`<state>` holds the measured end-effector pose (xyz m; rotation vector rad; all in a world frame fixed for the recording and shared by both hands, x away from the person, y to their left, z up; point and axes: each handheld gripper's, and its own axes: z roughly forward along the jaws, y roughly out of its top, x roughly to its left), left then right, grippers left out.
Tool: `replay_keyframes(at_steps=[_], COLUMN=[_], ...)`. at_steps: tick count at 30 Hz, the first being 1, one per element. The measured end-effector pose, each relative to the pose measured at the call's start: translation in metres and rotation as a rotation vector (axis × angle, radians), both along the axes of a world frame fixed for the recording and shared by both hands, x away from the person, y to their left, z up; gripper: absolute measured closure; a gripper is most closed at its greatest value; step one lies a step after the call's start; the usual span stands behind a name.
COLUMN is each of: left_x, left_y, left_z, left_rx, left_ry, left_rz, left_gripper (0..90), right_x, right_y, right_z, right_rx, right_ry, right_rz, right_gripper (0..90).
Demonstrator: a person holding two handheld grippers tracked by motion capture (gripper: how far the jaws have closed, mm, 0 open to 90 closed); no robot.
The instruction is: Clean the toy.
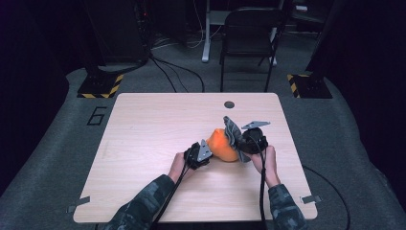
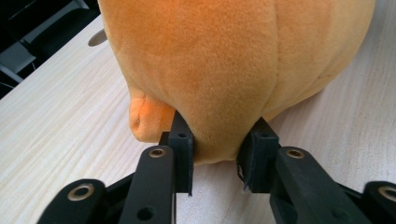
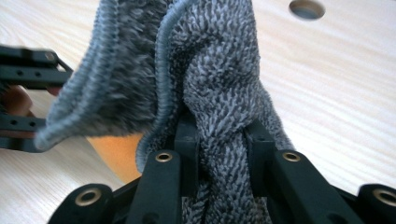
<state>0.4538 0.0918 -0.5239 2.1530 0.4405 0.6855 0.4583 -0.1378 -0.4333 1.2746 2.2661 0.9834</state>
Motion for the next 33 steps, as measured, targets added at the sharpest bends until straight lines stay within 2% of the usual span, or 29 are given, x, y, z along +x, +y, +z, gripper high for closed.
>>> replay_keyframes(at_steps=[2, 4, 6, 7, 8, 9, 11, 14, 16, 19, 21, 25, 30, 33], left_x=[0.000, 0.001, 0.001, 0.001, 0.001, 0.001, 0.001, 0.002, 0.002, 0.002, 0.001, 0.002, 0.002, 0.000], left_y=[0.000, 0.002, 0.002, 0.002, 0.002, 0.002, 0.002, 0.002, 0.003, 0.003, 0.003, 0.005, 0.007, 0.007], left_z=[0.000, 0.000, 0.000, 0.000, 0.000, 0.000, 0.000, -0.001, -0.001, -0.001, -0.002, -0.001, 0.003, 0.009], left_rx=[-0.004, -0.019, -0.018, -0.019, -0.017, -0.018, -0.020, -0.023, -0.029, -0.030, -0.037, -0.087, -0.112, -0.145], left_ry=[-0.003, 0.013, 0.014, 0.014, 0.013, 0.012, 0.013, 0.013, 0.016, 0.017, 0.017, 0.033, 0.041, 0.062], left_rz=[-0.001, 0.002, 0.001, 0.001, 0.001, 0.000, 0.000, 0.000, -0.001, 0.002, 0.003, 0.009, 0.003, -0.004], left_gripper=[71.2, 71.5, 71.5, 71.5, 71.5, 71.6, 71.5, 71.5, 71.7, 72.3, 73.9, 76.9, 78.5, 79.0], right_x=[-0.001, -0.004, -0.006, -0.006, -0.005, -0.003, 0.004, 0.012, 0.014, 0.015, 0.016, 0.015, 0.015, 0.015], right_y=[-0.010, -0.027, -0.047, -0.057, -0.067, -0.074, -0.086, -0.095, -0.098, -0.100, -0.100, -0.098, -0.099, -0.101], right_z=[0.007, 0.016, 0.019, 0.015, 0.008, -0.001, -0.022, -0.042, -0.047, -0.050, -0.052, -0.052, -0.051, -0.050], right_rx=[0.017, 0.034, 0.000, -0.026, -0.027, -0.014, -0.026, -0.037, -0.031, -0.026, -0.027, -0.022, -0.021, -0.023], right_ry=[-0.027, -0.047, -0.073, -0.067, -0.047, -0.009, 0.051, 0.105, 0.133, 0.151, 0.151, 0.168, 0.161, 0.144], right_rz=[0.002, -0.055, -0.144, -0.177, -0.209, -0.237, -0.276, -0.301, -0.314, -0.321, -0.315, -0.323, -0.318, -0.311], right_gripper=[71.9, 71.8, 71.7, 71.8, 71.8, 71.8, 71.8, 71.8, 71.7, 71.5, 71.4, 70.9, 70.7, 70.7])
